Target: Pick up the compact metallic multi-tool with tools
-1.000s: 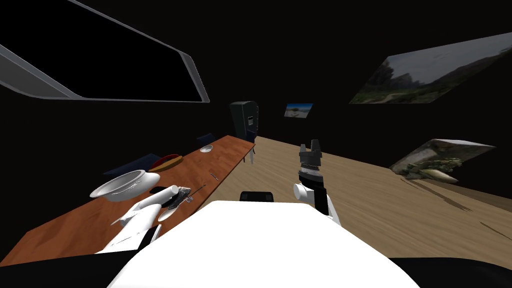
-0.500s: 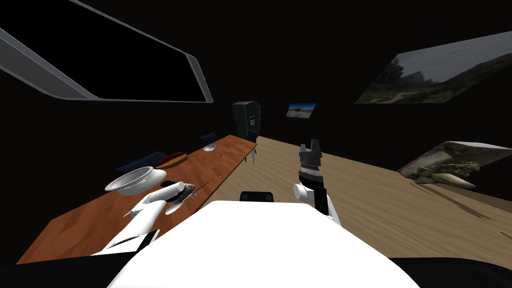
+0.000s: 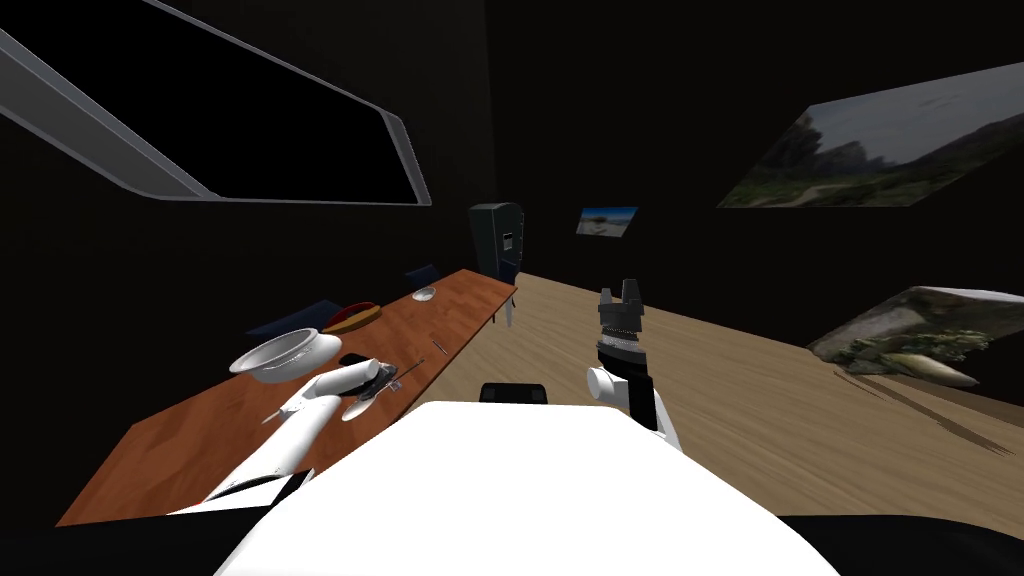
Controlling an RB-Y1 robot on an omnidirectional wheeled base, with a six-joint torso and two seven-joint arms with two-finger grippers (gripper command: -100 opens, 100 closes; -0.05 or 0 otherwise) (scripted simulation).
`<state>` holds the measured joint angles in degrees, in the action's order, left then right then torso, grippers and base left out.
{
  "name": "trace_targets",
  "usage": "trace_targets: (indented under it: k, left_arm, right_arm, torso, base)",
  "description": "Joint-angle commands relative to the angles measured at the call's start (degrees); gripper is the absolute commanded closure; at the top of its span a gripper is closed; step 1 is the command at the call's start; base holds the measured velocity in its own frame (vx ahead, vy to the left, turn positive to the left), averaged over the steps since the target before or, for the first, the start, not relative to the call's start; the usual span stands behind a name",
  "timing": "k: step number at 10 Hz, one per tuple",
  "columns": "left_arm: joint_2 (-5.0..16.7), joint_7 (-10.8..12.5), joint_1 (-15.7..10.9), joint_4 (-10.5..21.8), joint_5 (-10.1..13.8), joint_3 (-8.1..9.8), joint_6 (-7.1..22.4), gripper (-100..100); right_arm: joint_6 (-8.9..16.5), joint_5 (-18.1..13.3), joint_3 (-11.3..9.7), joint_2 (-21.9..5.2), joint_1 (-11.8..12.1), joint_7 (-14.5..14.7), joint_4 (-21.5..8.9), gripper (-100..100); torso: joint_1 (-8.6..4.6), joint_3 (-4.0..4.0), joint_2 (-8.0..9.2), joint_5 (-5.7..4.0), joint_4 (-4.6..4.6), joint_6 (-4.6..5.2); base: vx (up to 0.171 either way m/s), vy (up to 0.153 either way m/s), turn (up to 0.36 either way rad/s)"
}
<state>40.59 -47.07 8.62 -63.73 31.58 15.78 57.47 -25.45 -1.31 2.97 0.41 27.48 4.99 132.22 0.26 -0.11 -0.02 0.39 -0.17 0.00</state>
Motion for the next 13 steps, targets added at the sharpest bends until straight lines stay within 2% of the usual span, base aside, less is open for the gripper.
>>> trace_targets:
  k: [1, 2, 3, 4, 5, 6, 7, 8, 9, 10, 11, 12, 13]
  left_arm:
    - [0.3, 2.9, 0.0, -1.4, 0.2, -2.86, 0.2, 100]
    - [0.3, 3.5, 0.0, -1.4, 0.2, -2.96, 0.2, 100]
    - [0.9, 5.7, 0.7, -4.4, 0.4, -5.35, 1.1, 100]
    - [0.9, 7.2, 0.7, -5.1, 0.4, -7.03, 1.1, 100]
    - [0.9, 8.1, 0.7, -5.1, 0.4, -7.10, 1.1, 100]
    - [1.5, 10.2, 1.3, -7.9, 0.6, -9.59, 2.0, 100]
    - [1.5, 11.9, 1.3, -8.7, 0.6, -11.15, 2.0, 100]
    - [1.5, 12.7, 1.3, -8.7, 0.6, -11.24, 2.0, 100]
    - [2.1, 14.8, 2.0, -11.7, 0.8, -13.70, 2.9, 100]
    - [2.1, 16.3, 2.0, -12.4, 0.8, -15.12, 2.9, 100]
    - [2.1, 17.2, 2.0, -12.4, 0.8, -15.38, 2.9, 100]
    - [2.1, 16.3, 1.7, -11.9, 0.8, -15.01, 2.9, 100]
    - [2.1, 16.6, 1.8, -12.0, 0.8, -15.09, 2.9, 0]
  right_arm:
    - [0.0, 0.0, 0.0, 0.0, 0.0, 0.0, 0.0, 0]
    - [0.0, 0.0, 0.0, 0.0, 0.0, 0.0, 0.0, 0]
    - [0.0, 0.0, 0.0, 0.0, 0.0, 0.0, 0.0, 0]
    - [0.0, 0.0, 0.0, 0.0, 0.0, 0.0, 0.0, 0]
    - [0.0, 0.0, 0.0, 0.0, 0.0, 0.0, 0.0, 0]
    - [0.0, 0.0, 0.0, 0.0, 0.0, 0.0, 0.0, 0]
    - [0.0, 0.0, 0.0, 0.0, 0.0, 0.0, 0.0, 0]
    - [0.0, 0.0, 0.0, 0.0, 0.0, 0.0, 0.0, 0]
    - [0.0, 0.0, 0.0, 0.0, 0.0, 0.0, 0.0, 0]
    - [0.0, 0.0, 0.0, 0.0, 0.0, 0.0, 0.0, 0]
    - [0.0, 0.0, 0.0, 0.0, 0.0, 0.0, 0.0, 0]
    - [0.0, 0.0, 0.0, 0.0, 0.0, 0.0, 0.0, 0]
    - [0.0, 0.0, 0.0, 0.0, 0.0, 0.0, 0.0, 0]
  torso:
    - [0.00, 0.00, 0.00, 0.00, 0.00, 0.00]
    - [0.00, 0.00, 0.01, 0.03, -0.01, 0.01]
    - [-0.05, -0.01, 0.00, 0.03, -0.01, 0.02]
    - [0.00, 0.00, 0.01, 0.02, -0.01, 0.00]
    - [0.00, 0.00, 0.03, 0.06, -0.03, 0.01]
    - [-0.05, 0.00, 0.01, 0.03, -0.02, 0.03]
    - [-0.03, 0.01, 0.04, 0.03, -0.02, -0.01]
    - [-0.03, 0.01, 0.04, 0.05, -0.02, 0.01]
    - [-0.07, -0.01, 0.01, 0.02, -0.02, 0.03]
    - [-0.04, 0.00, 0.03, 0.00, -0.02, -0.02]
    - [-0.02, -0.01, 0.02, 0.04, -0.03, 0.03]
    - [-0.08, -0.01, 0.00, 0.00, -0.03, 0.02]
    - [-0.12, -0.02, -0.02, -0.02, -0.03, 0.02]
  base:
    - [-0.016, 0.039, 0.051]
    - [-0.011, 0.018, -0.002]
    - [-0.015, 0.040, 0.073]
    - [-0.018, 0.043, 0.051]
    - [-0.013, 0.018, -0.001]
    - [-0.021, 0.036, 0.075]
    - [-0.020, 0.038, 0.044]
    - [-0.008, 0.018, -0.002]
    - [-0.013, 0.039, 0.079]
    - [-0.014, 0.041, 0.055]
    - [-0.007, 0.019, -0.011]
    - [-0.002, 0.005, -0.005]
    - [0.000, 0.000, 0.000]
